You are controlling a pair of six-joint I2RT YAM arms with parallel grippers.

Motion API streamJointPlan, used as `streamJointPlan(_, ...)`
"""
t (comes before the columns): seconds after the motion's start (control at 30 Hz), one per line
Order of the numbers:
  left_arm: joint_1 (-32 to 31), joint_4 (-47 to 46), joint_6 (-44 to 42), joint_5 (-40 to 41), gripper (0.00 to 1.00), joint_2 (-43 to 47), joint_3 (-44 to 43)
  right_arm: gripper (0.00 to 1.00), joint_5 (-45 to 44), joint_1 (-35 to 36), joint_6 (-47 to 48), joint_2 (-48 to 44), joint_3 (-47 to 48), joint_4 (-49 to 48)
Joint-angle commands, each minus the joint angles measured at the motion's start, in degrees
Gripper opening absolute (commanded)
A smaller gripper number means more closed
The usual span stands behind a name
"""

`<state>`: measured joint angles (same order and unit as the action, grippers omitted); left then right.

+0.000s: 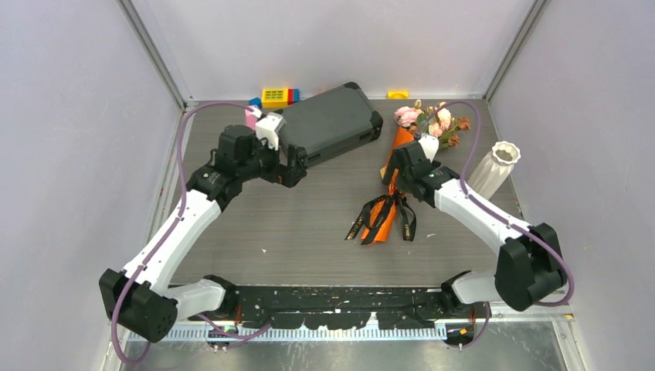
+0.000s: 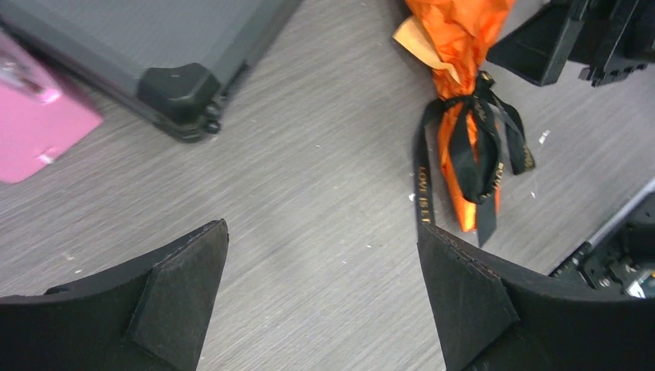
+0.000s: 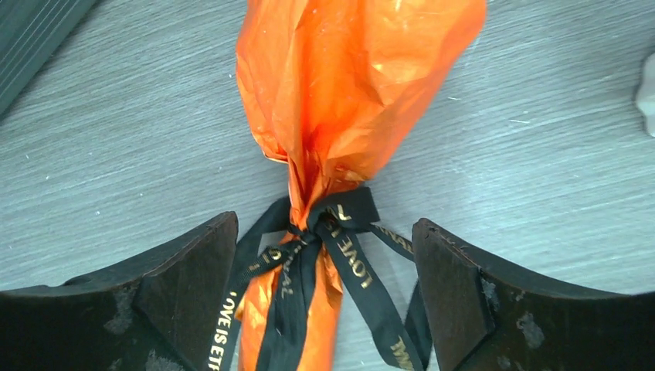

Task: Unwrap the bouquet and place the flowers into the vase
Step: Place the fake flower at the center of the board.

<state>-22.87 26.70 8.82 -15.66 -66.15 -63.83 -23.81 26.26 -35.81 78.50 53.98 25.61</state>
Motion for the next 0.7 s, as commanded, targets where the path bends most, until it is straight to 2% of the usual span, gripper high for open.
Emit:
streamJointPlan(0.0,-4.61,-1.95,3.28,-1.32,0.94,-1.30,-0.02,0.89,-0.66,0.19,3.39,-4.92,2.61,8.34)
streamJointPlan(0.13,-7.98,-7.01,10.22,-1.36,0.92,-0.09,5.86,0.86,5.41,0.26,3.51,-10.25,1.65,12.20)
streamJointPlan(0.23,-10.18,-13.33,15.85,0.47,0.92,1.21,12.55,0.77,14.02,0.64,2.35,-14.33,-0.55,13.42)
streamJointPlan(0.37,-13.76,-16.82,20.16,3.54,0.89,-0.03,17.31,0.70,20.28,3.83,-0.74,-17.15,-4.04,14.29)
streamJointPlan(0.67,-23.97,-21.64,27.24,14.92,0.88,-3.76,23.64,0.63,16.17,18.63,-12.97,-17.25,-9.88,12.48)
